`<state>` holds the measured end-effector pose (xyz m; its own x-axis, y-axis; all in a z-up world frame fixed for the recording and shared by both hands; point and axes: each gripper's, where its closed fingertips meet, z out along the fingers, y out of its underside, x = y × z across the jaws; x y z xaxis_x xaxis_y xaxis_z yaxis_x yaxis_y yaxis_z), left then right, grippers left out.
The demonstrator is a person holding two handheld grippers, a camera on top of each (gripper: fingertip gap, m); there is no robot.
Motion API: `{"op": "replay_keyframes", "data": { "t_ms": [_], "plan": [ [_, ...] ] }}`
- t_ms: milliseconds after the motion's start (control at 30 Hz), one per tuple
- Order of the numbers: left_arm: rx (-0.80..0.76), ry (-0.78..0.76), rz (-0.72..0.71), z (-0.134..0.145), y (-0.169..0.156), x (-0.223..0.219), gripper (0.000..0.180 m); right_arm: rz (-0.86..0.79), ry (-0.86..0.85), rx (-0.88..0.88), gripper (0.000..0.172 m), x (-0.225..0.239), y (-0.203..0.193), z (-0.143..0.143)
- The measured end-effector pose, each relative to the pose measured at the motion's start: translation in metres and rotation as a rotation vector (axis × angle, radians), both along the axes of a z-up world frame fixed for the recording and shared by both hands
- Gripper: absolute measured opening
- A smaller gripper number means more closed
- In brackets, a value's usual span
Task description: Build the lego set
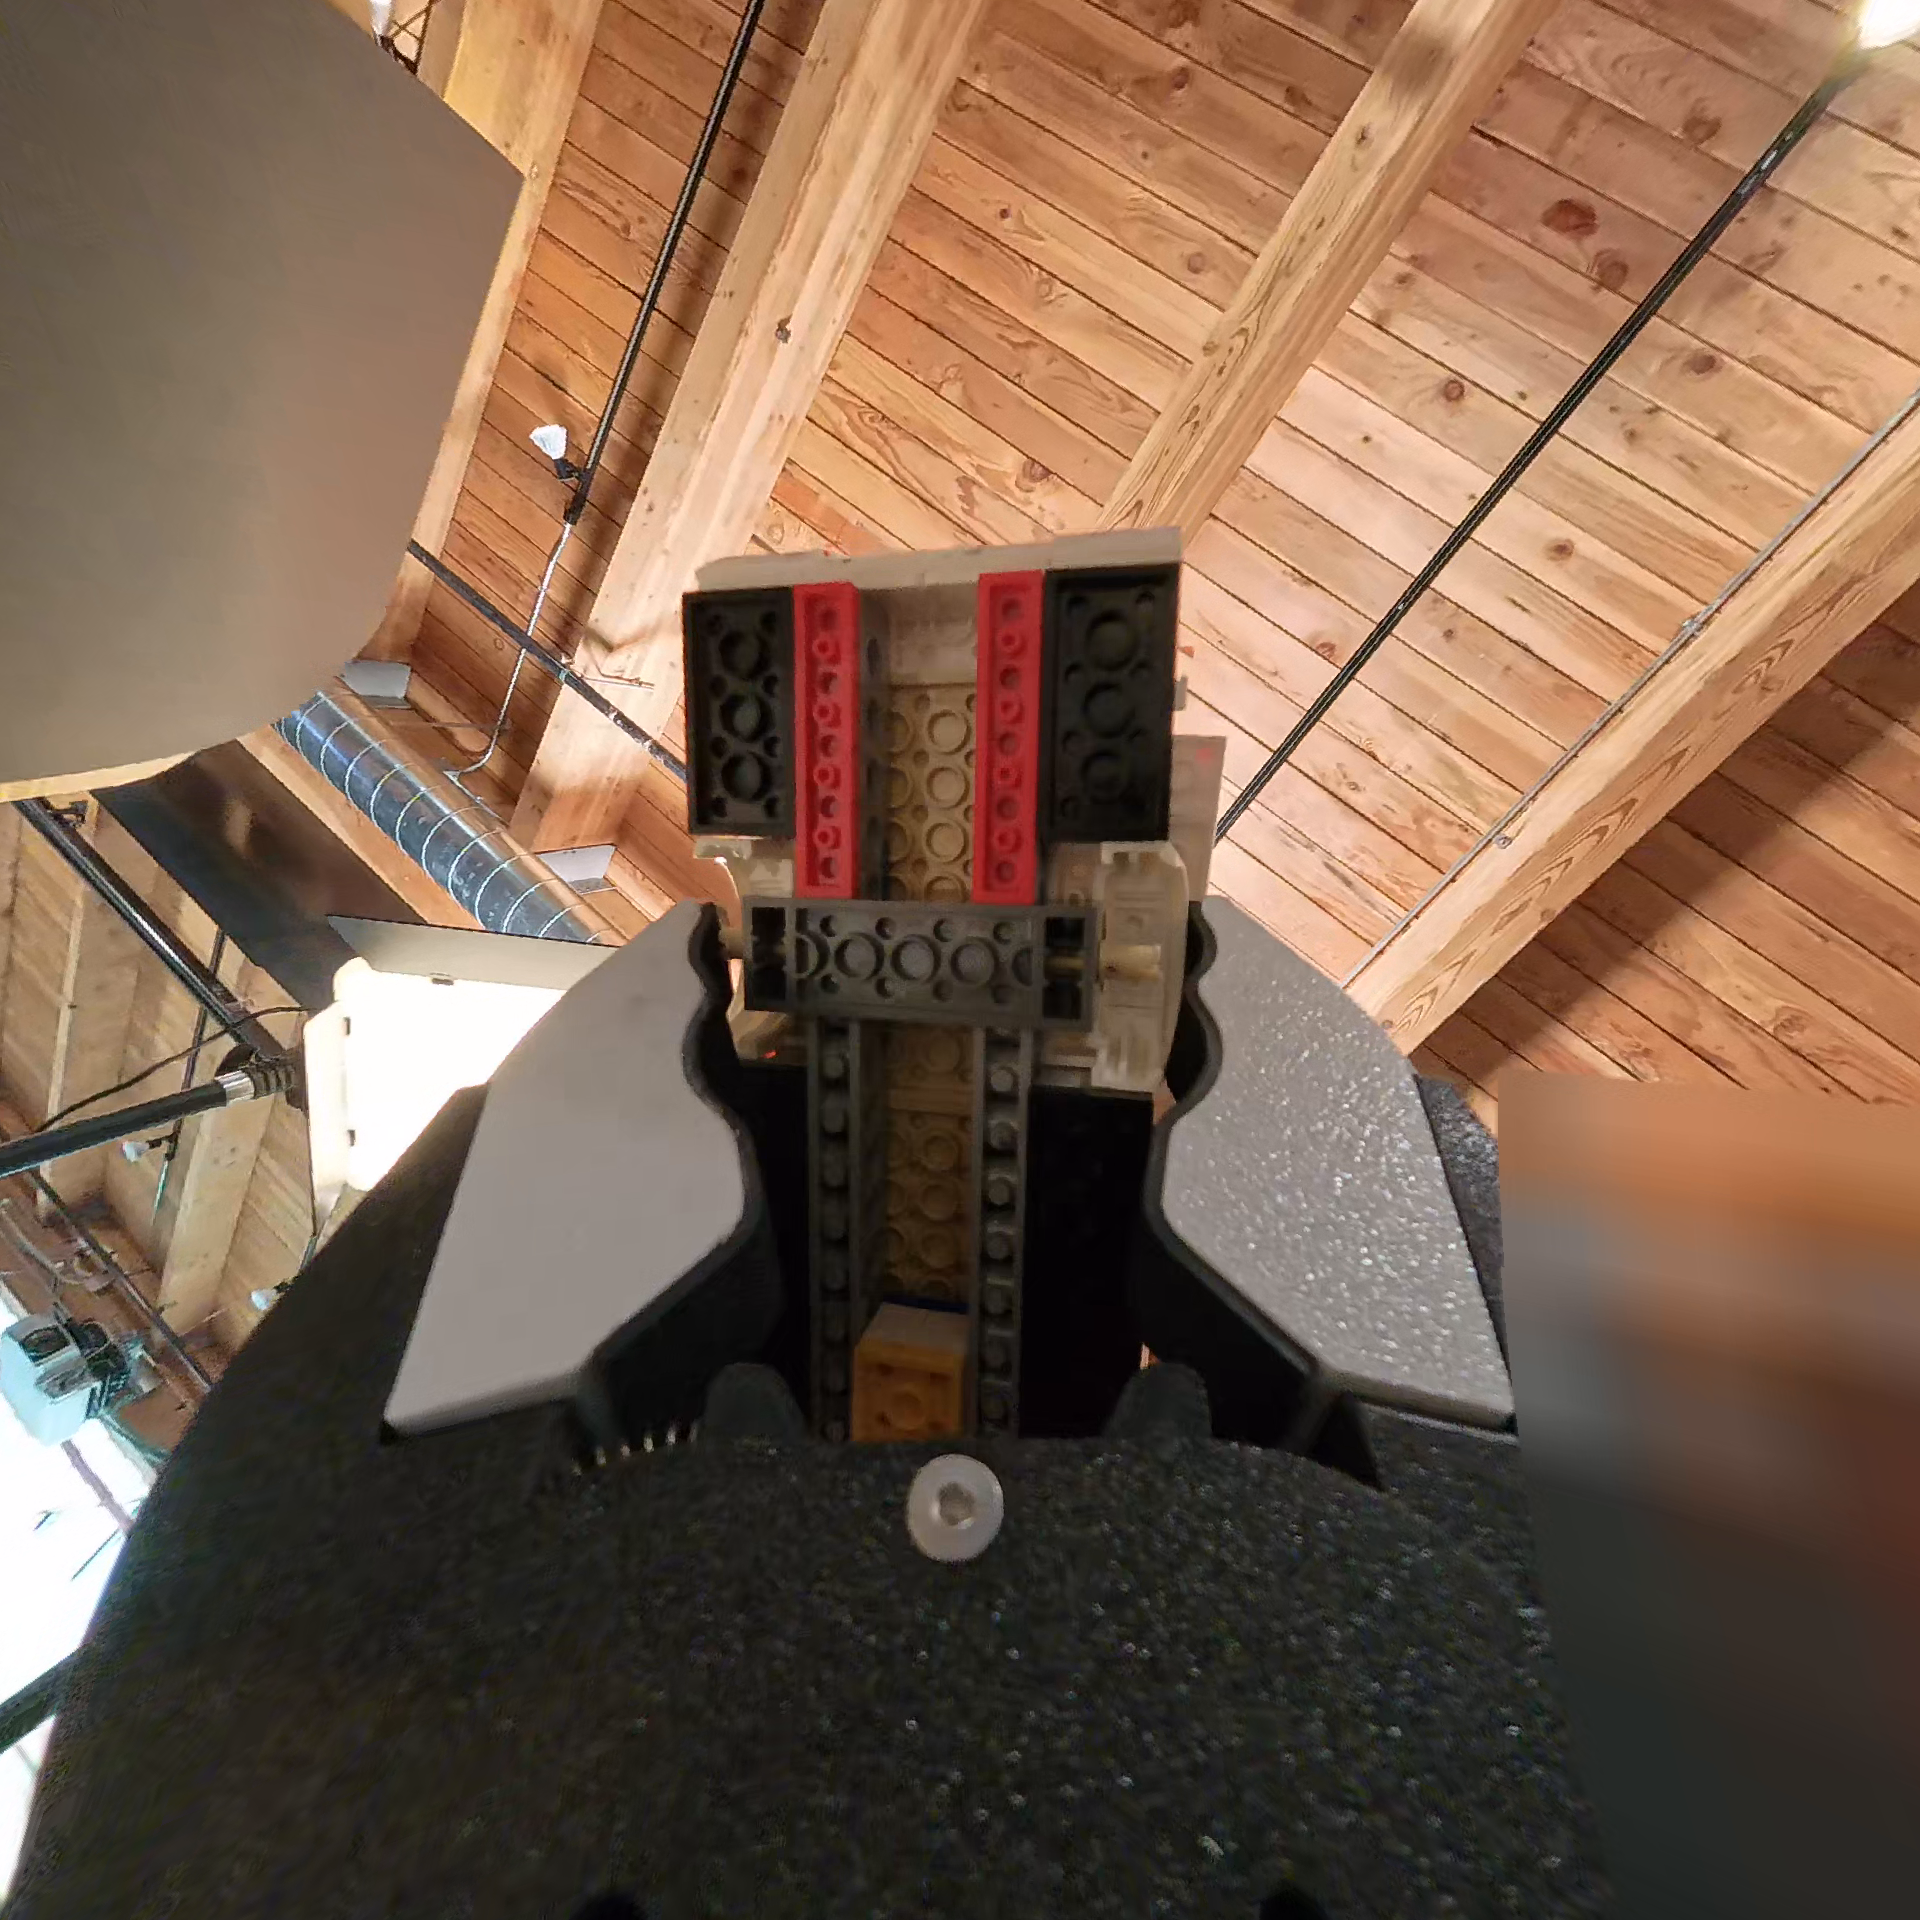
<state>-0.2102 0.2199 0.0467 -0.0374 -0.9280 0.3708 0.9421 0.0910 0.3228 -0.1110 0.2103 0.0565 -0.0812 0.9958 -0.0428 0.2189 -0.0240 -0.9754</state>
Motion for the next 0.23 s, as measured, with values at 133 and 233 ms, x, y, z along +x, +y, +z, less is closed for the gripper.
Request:
{"op": "replay_keyframes", "data": {
  "t_ms": [133, 233],
  "plan": [
    [0.004, 0.018, -0.012, -0.006, 0.005, 0.002, 0.083, -0.030, 0.002, -0.017, 0.076, -0.010, 0.006, -0.007],
    [0.009, 0.010, -0.026, -0.011, 0.009, 0.001, 0.083, -0.062, 0.005, -0.036, 0.076, -0.014, 0.011, -0.011]
  ]
}}
